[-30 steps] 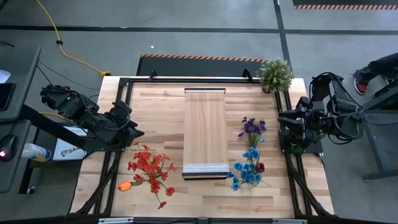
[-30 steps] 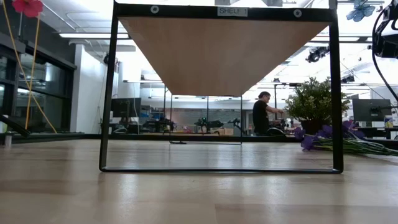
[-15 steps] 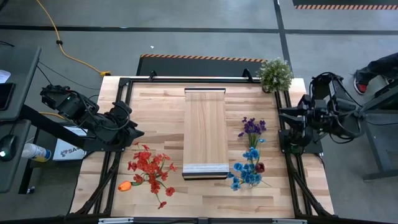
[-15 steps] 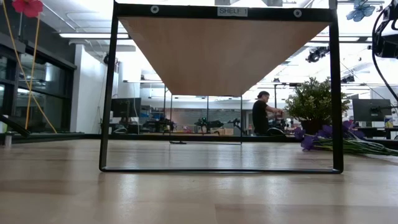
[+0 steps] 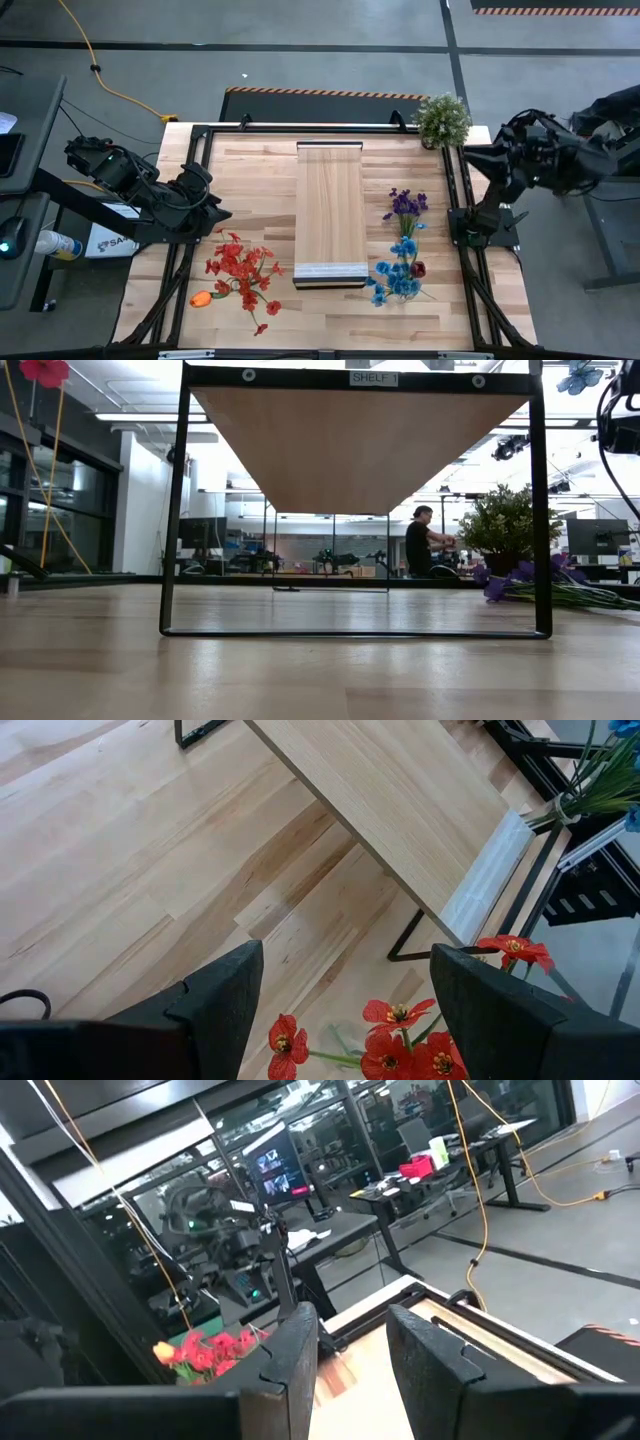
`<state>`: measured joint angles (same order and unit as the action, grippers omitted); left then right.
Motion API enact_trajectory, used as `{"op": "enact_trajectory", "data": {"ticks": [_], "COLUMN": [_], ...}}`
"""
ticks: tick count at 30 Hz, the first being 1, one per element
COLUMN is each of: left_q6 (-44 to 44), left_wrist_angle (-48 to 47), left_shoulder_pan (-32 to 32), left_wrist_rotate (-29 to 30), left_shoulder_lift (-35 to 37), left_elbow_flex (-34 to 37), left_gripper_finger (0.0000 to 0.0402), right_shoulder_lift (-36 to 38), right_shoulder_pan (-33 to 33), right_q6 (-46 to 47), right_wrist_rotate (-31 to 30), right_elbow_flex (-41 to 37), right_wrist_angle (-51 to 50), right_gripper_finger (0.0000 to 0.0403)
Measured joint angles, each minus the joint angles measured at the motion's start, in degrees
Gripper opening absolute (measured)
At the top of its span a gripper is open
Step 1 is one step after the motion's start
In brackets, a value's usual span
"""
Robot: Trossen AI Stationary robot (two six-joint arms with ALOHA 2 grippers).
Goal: Pick and place flowers into a vace then onto a shelf
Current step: Put the violet flowers into the right transparent vase
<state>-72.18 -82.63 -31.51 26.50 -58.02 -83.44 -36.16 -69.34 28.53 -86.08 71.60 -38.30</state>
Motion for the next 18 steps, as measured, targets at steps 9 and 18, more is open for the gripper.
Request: {"op": "enact_trajectory", "data": {"ticks": [9, 18], "left_q6": [0.16, 0.17], "left_wrist_angle": [0.0, -0.24], "left_shoulder_pan": [0.01, 0.0], "left_wrist_rotate": [0.02, 0.77], "left_shoulder_lift": [0.01, 0.0], "left_elbow_flex": [0.0, 0.0], "left_gripper_finger": [0.0319, 0.0319], "right_shoulder_lift": [0.0, -0.28], "right_shoulder_pan": [-0.02, -0.04], "right_q6": [-1.57, -5.8], "right_wrist_rotate": [-0.61, 3.15], "right_elbow_flex": [4.94, 8.02], "right_wrist_angle": [-2.35, -3.02], "right_gripper_finger": [0.0114, 0.0096]}}
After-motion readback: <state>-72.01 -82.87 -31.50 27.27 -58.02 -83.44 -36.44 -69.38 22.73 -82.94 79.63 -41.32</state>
